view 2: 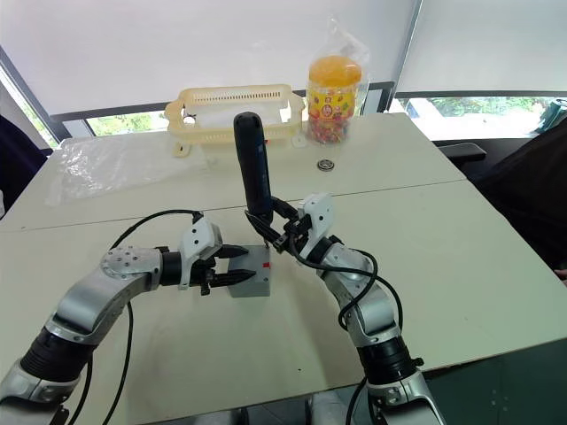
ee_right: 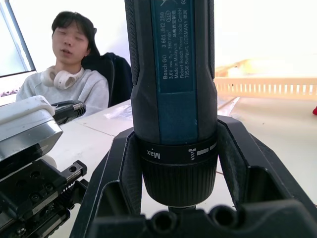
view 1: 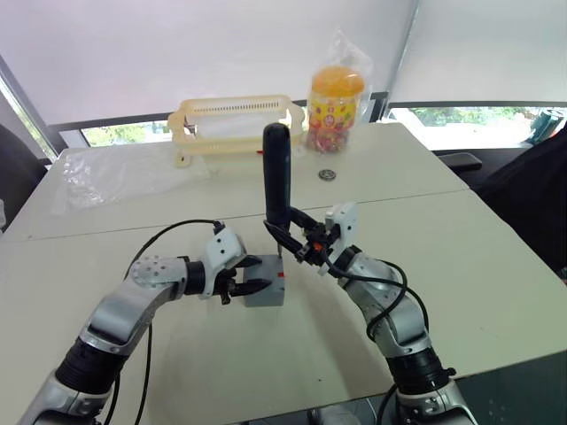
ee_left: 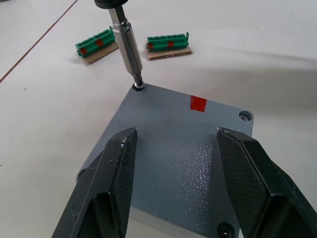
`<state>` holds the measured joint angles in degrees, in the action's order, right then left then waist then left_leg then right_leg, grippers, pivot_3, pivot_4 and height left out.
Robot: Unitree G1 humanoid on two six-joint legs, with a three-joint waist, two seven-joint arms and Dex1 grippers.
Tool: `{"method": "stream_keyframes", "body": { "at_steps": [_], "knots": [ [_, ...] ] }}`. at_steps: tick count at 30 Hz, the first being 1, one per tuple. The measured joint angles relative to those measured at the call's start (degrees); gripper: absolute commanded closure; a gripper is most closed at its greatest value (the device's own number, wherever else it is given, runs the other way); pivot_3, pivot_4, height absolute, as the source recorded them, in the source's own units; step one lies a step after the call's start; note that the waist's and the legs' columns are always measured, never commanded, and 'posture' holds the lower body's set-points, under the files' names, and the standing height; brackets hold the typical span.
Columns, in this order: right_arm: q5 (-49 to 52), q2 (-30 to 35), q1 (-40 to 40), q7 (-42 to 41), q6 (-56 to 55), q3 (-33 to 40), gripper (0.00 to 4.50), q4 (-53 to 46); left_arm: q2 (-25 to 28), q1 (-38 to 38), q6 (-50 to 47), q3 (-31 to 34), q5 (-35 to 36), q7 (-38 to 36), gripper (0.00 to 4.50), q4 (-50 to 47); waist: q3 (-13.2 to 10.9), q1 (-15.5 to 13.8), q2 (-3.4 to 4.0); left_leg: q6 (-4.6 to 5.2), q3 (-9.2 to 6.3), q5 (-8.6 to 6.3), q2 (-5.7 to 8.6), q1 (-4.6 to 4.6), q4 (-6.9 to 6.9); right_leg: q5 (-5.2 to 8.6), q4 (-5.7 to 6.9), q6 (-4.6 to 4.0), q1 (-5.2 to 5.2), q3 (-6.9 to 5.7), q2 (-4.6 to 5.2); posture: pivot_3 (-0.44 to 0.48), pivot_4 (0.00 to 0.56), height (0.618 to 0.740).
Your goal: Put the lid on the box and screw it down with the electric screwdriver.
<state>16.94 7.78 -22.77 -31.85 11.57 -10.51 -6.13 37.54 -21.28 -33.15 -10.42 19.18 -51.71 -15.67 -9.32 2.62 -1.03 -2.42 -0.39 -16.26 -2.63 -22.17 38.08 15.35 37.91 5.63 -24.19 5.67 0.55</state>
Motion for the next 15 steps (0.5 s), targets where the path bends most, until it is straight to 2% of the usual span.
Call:
{"method": "stream_keyframes", "body": {
  "at_steps": [5, 8, 15],
  "knots": [
    [0.0, -0.5, -0.06, -0.01, -0.87, 0.0, 2.74, 1.23, 0.0, 0.25, 0.09, 0.0, 0.0, 0.01, 1.93, 0.0, 0.03, 0.01, 0.0, 0.0, 0.0, 0.0, 0.0, 0.24, -0.05, 0.07, -0.02, -0.09, 0.23, 0.0, 0.0, 0.0, 0.15, 0.74],
    [-0.01, -0.68, 0.06, -0.02, -1.32, -0.05, 2.74, 1.87, 0.03, 0.53, -0.01, -0.02, -0.07, -0.01, 1.93, 0.02, 0.02, 0.08, -0.01, 0.12, 0.0, -0.09, 0.0, 0.81, -0.16, 0.39, -0.18, -0.23, 0.81, 0.0, 0.0, 0.0, 0.15, 0.74],
    [-0.44, -1.05, 0.39, -0.09, -2.5, -0.31, 2.74, 2.51, 0.16, 0.59, -0.02, -0.01, -0.07, -0.14, 1.93, 0.01, 0.03, 0.15, -0.01, 0.14, -0.01, -0.1, -0.02, 0.86, -0.19, 0.46, -0.22, -0.27, 0.87, 0.0, 0.01, 0.0, 0.15, 0.74]
  ]
}}
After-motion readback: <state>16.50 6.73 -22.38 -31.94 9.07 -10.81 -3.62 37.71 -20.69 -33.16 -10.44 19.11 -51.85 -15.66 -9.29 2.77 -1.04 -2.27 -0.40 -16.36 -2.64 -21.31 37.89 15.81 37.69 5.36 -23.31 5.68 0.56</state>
